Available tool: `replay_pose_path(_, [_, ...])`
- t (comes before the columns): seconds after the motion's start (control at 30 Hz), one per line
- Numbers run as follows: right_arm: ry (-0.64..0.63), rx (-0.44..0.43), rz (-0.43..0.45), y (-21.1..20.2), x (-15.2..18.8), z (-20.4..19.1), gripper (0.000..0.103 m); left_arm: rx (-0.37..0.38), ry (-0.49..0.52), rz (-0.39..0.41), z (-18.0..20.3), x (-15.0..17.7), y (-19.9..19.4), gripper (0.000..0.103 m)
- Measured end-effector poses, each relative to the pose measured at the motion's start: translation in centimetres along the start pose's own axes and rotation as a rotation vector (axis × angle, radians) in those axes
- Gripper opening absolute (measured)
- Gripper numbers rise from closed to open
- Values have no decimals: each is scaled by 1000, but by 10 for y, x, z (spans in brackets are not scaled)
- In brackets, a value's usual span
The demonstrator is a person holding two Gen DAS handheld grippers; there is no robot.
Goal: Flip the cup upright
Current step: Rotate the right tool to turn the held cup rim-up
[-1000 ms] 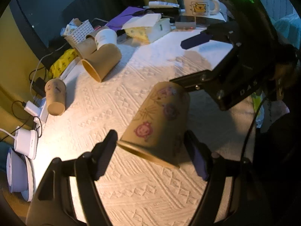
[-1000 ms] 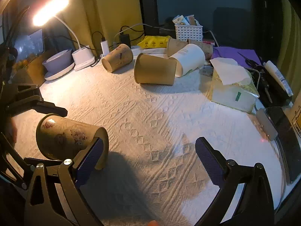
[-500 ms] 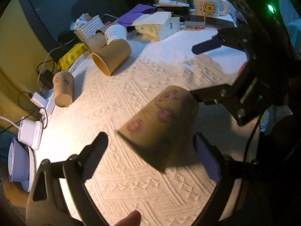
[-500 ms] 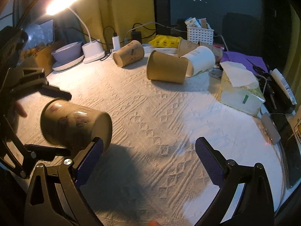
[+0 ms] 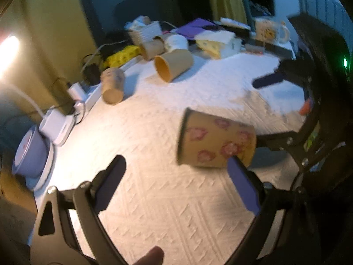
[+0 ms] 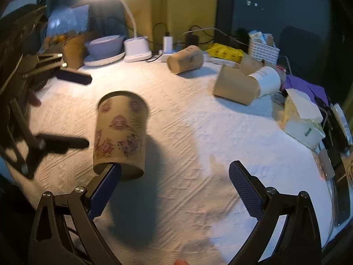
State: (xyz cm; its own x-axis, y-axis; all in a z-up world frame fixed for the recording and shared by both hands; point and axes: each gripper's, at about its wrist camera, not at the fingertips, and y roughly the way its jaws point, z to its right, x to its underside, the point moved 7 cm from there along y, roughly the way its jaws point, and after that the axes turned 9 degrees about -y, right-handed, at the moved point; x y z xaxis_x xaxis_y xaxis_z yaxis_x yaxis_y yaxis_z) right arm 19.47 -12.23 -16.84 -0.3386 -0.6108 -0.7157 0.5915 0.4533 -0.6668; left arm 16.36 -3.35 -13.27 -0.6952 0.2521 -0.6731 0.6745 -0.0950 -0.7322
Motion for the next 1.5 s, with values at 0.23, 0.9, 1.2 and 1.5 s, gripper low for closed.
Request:
replay_pose_path(0.23, [-35, 12, -60, -11, 1, -13, 100, 40, -195, 99, -44, 14, -21, 94])
replay_pose_path(0.9, [-99, -211, -310, 44, -63, -61, 100, 141, -456, 245, -94, 39, -44, 94])
replay_pose_path(1.2, [-98, -213, -414, 75, -56, -58, 73, 170, -472, 191, -95, 42, -25, 94])
replay_pose_path(1.5, [-49, -254, -328, 68, -60, -48, 66, 149, -485, 164, -89, 36, -15, 94])
